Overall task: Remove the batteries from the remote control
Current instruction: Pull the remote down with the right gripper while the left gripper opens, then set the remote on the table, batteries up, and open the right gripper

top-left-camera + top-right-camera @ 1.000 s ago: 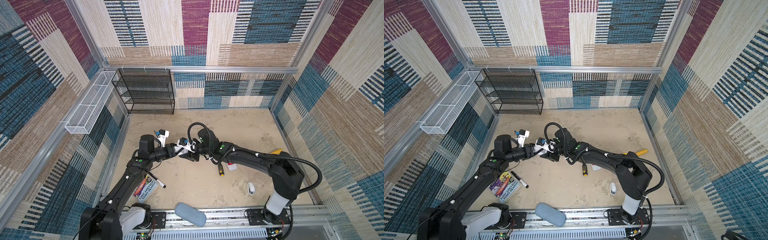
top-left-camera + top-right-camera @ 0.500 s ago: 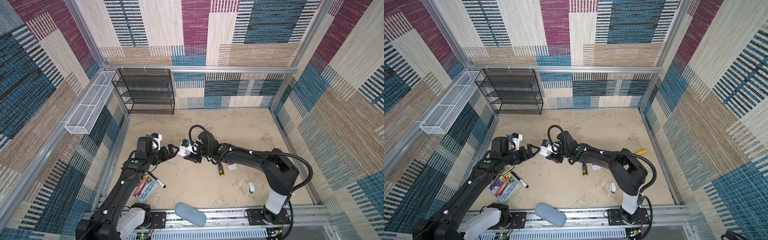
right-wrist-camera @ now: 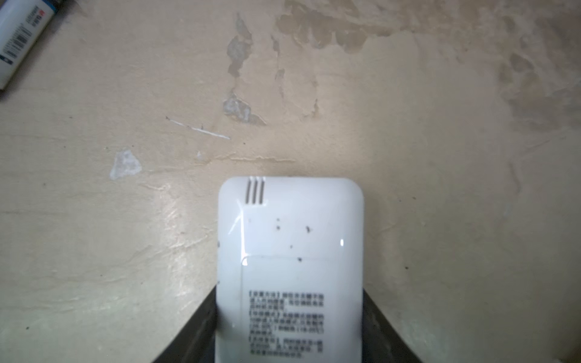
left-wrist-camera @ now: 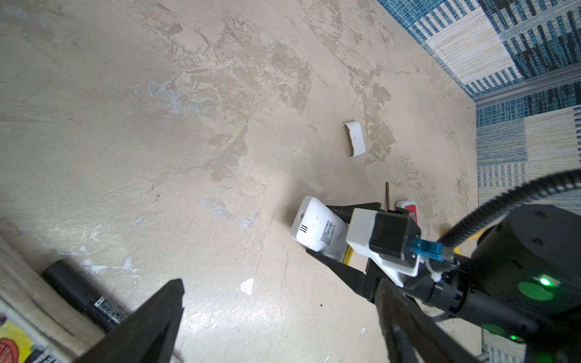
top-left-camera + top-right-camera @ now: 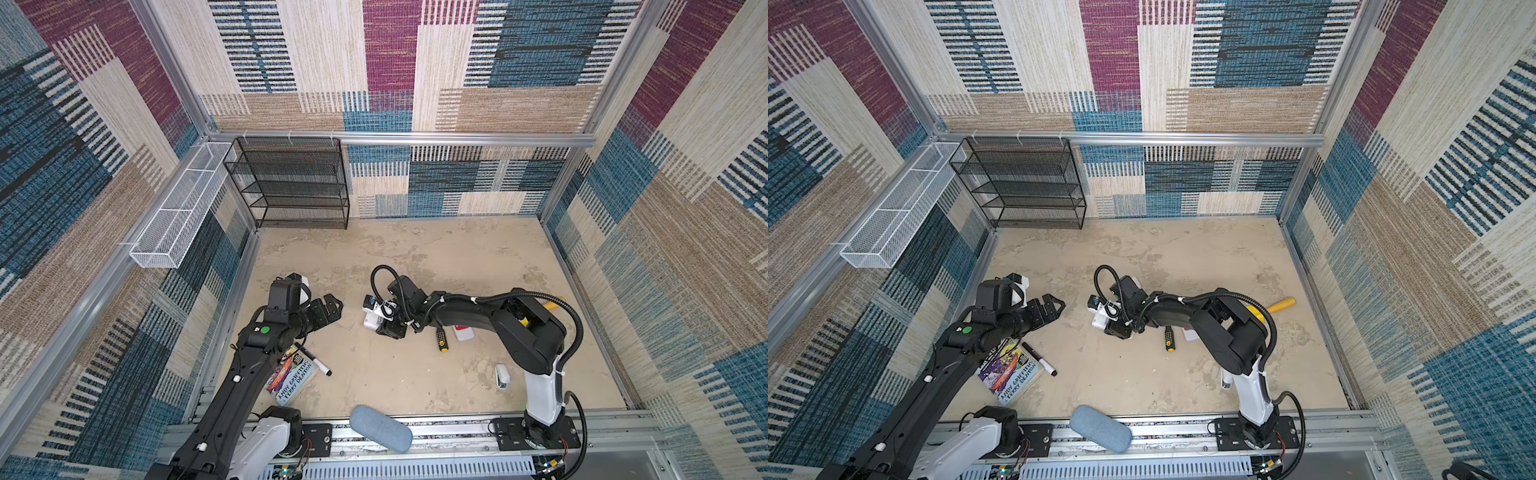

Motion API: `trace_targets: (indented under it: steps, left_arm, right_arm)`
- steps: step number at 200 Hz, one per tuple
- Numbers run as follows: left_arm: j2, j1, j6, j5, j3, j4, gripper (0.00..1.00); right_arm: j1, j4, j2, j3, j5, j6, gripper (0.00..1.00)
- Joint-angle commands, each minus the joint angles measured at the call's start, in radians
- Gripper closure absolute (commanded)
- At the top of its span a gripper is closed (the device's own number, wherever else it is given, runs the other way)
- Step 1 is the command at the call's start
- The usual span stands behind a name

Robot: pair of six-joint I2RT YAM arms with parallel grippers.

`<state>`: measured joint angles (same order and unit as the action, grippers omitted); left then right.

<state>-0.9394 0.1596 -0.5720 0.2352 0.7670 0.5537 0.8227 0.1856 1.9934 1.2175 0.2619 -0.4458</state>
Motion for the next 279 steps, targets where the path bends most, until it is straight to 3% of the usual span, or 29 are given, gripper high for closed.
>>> trace_targets:
  steps: [1,115,279]
  left_arm:
    - [0.016,0.000,0.029,-0.010,-0.007,-0.011,0.03]
    - [0.004,-0.001,0.040,0.002,-0.021,-0.025,0.04]
    - [-0.061,-0.001,0.076,0.001,0.008,0.015,0.04]
  right_arm:
    - [0.000,0.029,0.021,0.020,-0.001,0.001,0.59]
    - [-0.004,0.108,0.094,0.077,0.041,-0.038,0.47]
    - [-0.005,0.121,0.047,0.011,-0.107,-0.084,0.23]
